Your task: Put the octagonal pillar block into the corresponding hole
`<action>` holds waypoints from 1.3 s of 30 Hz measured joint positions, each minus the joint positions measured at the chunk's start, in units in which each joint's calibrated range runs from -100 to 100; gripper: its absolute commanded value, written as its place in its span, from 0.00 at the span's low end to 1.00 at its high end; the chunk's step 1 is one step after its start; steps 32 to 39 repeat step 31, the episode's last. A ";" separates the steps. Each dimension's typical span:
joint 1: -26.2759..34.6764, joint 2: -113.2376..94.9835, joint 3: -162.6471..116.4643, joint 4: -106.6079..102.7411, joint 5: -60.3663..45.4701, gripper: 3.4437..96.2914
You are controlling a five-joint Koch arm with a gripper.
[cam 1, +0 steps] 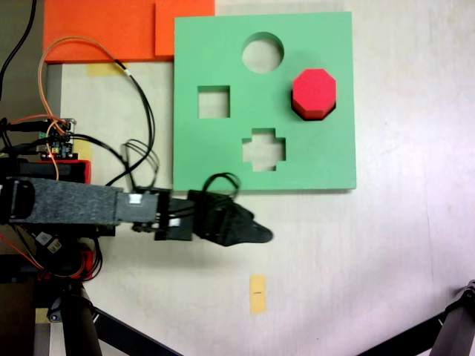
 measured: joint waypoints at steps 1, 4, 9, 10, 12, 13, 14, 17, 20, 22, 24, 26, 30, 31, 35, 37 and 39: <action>0.20 -3.97 -8.23 6.17 -0.78 0.60; 0.78 -14.09 -29.79 17.33 -2.59 0.56; 2.78 -20.66 -41.06 19.19 -3.52 0.53; 2.98 -20.66 -41.06 17.33 -3.52 0.53; 3.03 -20.79 -41.06 11.16 -3.57 0.47; 2.98 -20.79 -40.76 9.79 -3.57 0.47; 2.93 -20.93 -40.76 9.69 -3.52 0.48; 2.88 -20.79 -40.76 9.69 -3.52 0.50; 2.88 -20.93 -40.76 9.69 -3.52 0.50; 2.88 -20.79 -40.76 9.69 -3.52 0.50; 2.88 -20.93 -40.76 9.69 -3.52 0.50; 2.88 -20.93 -40.76 9.69 -3.52 0.50; 2.88 -20.79 -40.76 9.69 -3.52 0.50; 2.88 -20.79 -40.76 9.69 -3.52 0.50; 2.88 -20.79 -40.76 9.69 -3.52 0.50; 2.88 -20.79 -40.76 9.69 -3.52 0.50; 2.88 -20.79 -40.76 9.69 -3.52 0.50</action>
